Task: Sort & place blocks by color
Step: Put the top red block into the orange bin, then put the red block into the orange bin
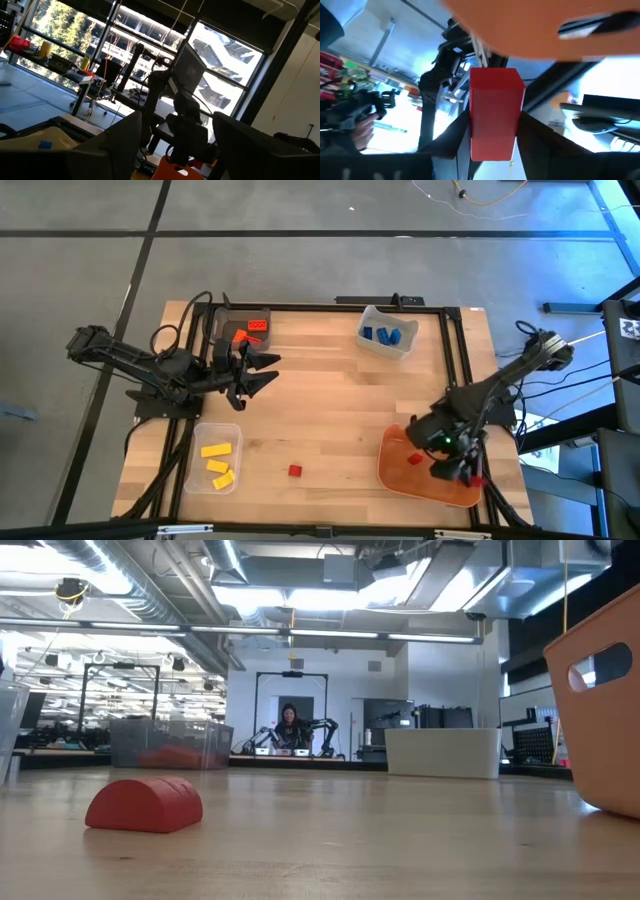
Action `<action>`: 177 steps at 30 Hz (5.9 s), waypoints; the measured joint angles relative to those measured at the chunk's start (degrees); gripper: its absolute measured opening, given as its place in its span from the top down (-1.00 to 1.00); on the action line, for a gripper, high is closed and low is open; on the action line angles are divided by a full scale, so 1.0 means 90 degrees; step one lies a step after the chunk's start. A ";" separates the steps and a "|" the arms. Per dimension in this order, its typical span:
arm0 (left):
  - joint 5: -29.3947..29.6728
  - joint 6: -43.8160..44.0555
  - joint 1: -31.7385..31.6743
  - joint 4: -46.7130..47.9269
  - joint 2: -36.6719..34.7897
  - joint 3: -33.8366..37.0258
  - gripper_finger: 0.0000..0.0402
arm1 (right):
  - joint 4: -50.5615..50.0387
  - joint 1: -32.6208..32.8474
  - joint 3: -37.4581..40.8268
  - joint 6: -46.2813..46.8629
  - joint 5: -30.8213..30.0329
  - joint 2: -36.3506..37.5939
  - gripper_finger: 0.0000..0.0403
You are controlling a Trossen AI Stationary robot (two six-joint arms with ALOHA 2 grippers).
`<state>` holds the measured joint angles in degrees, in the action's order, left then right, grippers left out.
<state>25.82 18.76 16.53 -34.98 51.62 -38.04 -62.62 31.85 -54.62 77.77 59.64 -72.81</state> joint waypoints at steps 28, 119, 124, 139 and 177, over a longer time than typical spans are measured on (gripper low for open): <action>0.0000 0.0002 0.0000 0.0000 0.0000 0.0000 -0.18 | 0.2892 -0.0645 0.2583 0.1439 -0.0160 -0.0008 0.39; -0.2317 -0.0059 0.0973 0.7881 0.4513 -0.4259 -0.40 | 0.7102 -0.1789 0.0839 -0.7172 -0.9506 0.1112 -0.32; -0.2308 0.0113 0.1262 0.8165 0.5294 -0.4813 -0.56 | 0.7093 -0.1789 0.0839 -0.7378 -0.9506 0.1112 -0.32; -0.1949 0.0568 0.1703 0.8235 0.6860 -0.4901 -0.67 | 0.7028 -0.1789 0.0839 -0.7484 -0.9507 0.1112 -0.32; -0.1957 0.0785 0.1498 0.7541 0.7096 -0.4214 -0.26 | 0.7018 -0.2027 0.0839 -0.7149 -0.9508 0.1112 -0.32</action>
<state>8.21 25.83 30.01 32.89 115.48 -75.96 0.54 13.61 -47.07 13.43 -25.93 -62.81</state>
